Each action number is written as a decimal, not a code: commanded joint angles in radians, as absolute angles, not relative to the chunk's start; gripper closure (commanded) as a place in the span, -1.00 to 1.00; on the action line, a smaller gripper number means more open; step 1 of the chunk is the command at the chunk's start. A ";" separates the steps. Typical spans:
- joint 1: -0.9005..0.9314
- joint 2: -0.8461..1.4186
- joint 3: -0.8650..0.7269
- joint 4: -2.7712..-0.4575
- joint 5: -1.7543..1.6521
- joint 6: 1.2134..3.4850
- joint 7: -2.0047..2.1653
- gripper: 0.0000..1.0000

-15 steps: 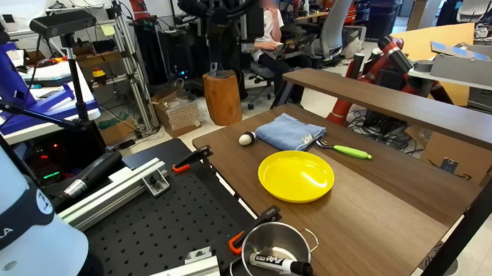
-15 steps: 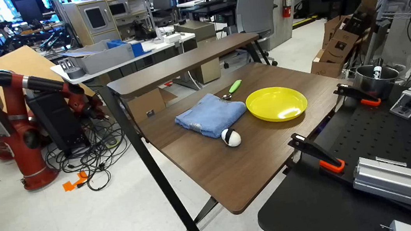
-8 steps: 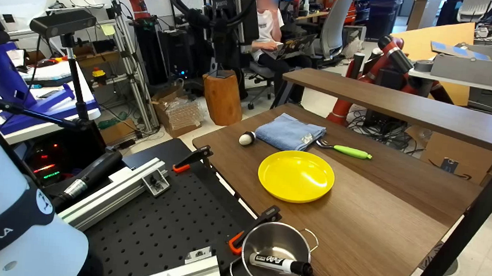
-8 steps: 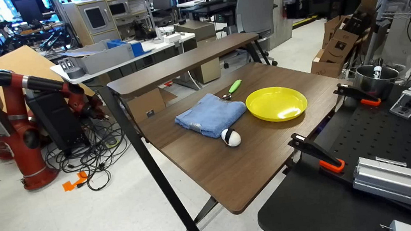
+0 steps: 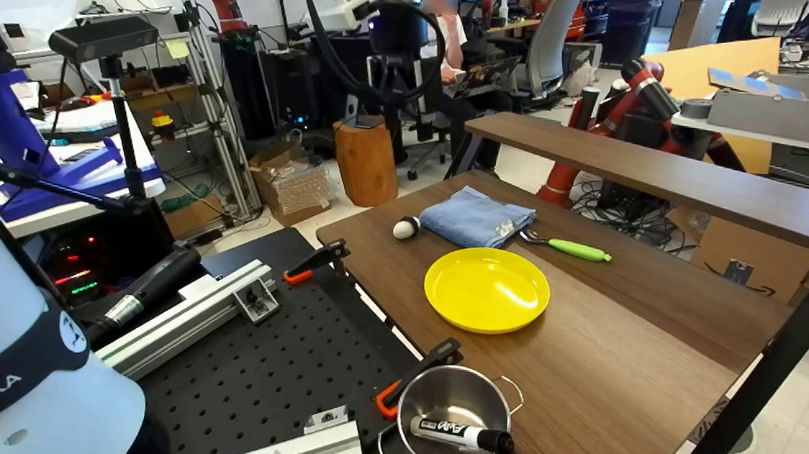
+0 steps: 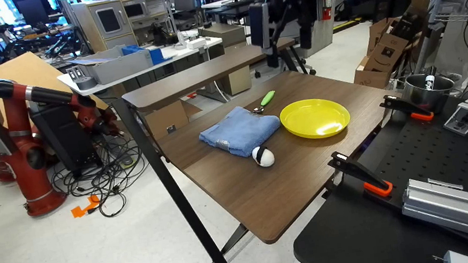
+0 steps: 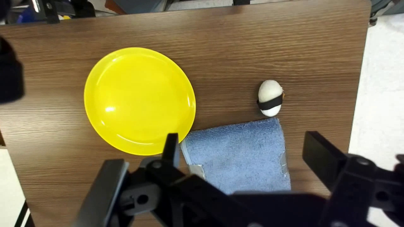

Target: Move the white object to the right

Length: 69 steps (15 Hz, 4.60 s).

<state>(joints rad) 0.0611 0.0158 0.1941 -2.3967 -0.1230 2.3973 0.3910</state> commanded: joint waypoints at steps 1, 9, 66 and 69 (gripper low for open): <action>0.102 0.141 0.164 -2.328 -0.184 2.460 0.451 -1.00; 0.180 0.366 0.122 -2.188 -0.155 2.492 0.390 -1.00; -0.169 0.537 -0.034 -1.818 -0.072 2.205 -0.319 0.91; -0.193 0.644 -0.036 -1.693 -0.067 2.180 -0.343 0.91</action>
<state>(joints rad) -0.1717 0.5448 -0.0450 -1.8283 -0.0921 2.2536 -0.3003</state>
